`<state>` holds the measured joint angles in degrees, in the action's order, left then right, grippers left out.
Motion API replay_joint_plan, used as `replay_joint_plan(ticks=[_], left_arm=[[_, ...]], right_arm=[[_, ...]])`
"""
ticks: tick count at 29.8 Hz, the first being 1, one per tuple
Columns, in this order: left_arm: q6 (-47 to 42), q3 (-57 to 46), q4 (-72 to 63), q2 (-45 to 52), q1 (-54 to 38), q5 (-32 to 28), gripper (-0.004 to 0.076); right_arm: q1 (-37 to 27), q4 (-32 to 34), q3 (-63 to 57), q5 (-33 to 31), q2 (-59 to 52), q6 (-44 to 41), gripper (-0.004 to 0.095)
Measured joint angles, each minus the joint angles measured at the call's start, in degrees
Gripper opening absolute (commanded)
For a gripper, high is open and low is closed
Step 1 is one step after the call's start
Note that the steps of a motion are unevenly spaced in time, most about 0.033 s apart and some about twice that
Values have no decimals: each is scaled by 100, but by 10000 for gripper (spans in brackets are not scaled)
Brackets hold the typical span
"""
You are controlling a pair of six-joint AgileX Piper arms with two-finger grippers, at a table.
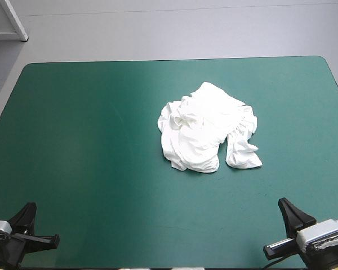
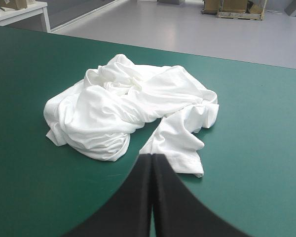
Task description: Fold the cloth
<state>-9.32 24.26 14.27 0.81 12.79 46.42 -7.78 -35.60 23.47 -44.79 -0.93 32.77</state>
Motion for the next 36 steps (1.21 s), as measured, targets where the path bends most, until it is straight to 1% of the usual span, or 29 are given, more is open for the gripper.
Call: replay_joint_plan(ticks=[16,20,23,31,34,36], left_arm=[[0,0,-12,0,0,0,20],[0,0,-250,-34,0,5,25],[22,53,-522,-266,0,11,65],[395,539,-1141,-1317,0,-51,267],[454,754,-1270,-1721,0,-76,292],[484,922,-1364,-2002,0,-70,291]], right_arm=[[0,0,0,0,0,0,-18],[0,0,0,0,0,0,-18],[0,0,0,0,0,0,-18],[0,0,0,0,0,-7,-17],[0,57,0,-24,9,-96,1],[0,162,72,-113,218,-187,47]])
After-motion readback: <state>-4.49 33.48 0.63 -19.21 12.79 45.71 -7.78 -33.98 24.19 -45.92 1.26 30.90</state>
